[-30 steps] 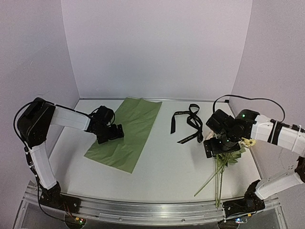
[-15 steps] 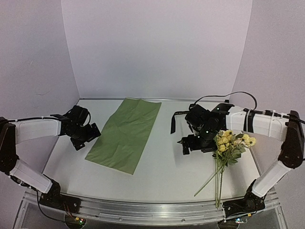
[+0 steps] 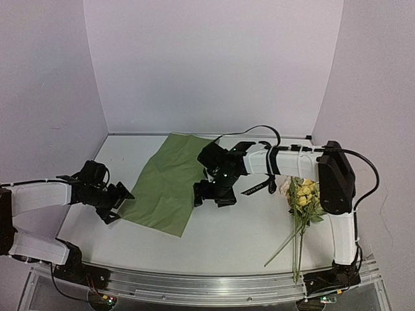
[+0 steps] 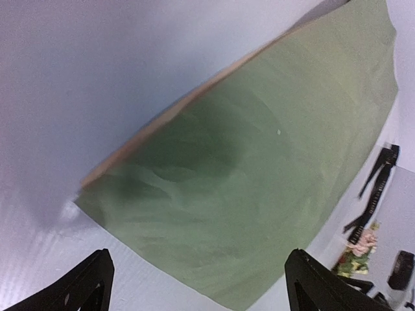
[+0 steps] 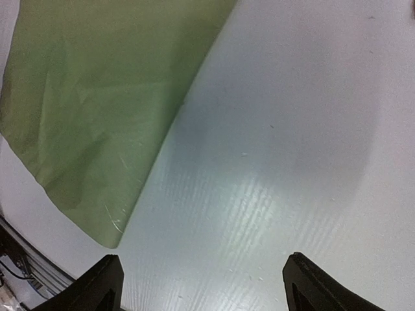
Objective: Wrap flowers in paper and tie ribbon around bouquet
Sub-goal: Pick up the corner of the folded wrapping paper at the center of the board.
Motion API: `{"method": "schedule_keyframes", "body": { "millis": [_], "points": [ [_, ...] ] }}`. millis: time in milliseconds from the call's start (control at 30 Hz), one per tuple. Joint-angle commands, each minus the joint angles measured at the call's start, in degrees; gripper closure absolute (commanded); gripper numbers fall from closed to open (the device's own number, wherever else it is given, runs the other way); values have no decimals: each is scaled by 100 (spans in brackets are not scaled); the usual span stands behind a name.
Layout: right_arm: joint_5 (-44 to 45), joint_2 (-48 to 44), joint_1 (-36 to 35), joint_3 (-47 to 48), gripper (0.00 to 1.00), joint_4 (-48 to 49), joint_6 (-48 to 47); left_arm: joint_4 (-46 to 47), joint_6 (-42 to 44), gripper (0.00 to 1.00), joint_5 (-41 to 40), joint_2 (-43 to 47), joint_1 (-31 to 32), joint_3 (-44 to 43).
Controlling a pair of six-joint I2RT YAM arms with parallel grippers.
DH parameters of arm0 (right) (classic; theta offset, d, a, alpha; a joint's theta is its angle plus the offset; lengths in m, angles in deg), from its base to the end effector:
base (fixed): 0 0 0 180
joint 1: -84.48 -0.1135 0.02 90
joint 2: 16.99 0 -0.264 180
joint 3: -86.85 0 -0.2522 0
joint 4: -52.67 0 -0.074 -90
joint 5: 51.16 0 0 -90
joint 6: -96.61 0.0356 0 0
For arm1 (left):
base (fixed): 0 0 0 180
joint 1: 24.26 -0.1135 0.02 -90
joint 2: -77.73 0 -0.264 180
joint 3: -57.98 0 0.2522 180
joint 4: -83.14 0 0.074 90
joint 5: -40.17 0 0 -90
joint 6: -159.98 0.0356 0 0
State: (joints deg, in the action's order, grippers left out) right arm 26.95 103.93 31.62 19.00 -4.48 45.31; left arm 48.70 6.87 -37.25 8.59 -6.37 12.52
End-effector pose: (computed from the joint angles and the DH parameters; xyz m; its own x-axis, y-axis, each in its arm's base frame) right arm 0.2654 0.3626 0.2022 -0.9497 -0.2405 -0.2008 -0.3037 0.8638 0.4019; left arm 0.2016 -0.0732 0.1666 -0.7305 -0.6789 -0.0739 -0.5356 0.6367 -0.5547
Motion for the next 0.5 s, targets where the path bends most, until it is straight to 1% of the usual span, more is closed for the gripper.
{"method": "schedule_keyframes", "body": {
  "millis": [0,67,200,333,467],
  "points": [
    [-19,475,-13,695,12,176,-13,905,-1341,6,820,483,18,630],
    [-21,694,-7,902,12,238,-25,1127,-1884,6,800,702,151,936],
    [-71,1187,-6,1382,13,278,56,1235,-2625,5,321,1029,788,1110],
    [-3,1514,-10,1576,14,447,236,1598,-3088,4,188,968,1203,1224],
    [82,1816,-6,1810,16,497,482,1956,-3364,4,204,828,1356,1259]
  ]
}}
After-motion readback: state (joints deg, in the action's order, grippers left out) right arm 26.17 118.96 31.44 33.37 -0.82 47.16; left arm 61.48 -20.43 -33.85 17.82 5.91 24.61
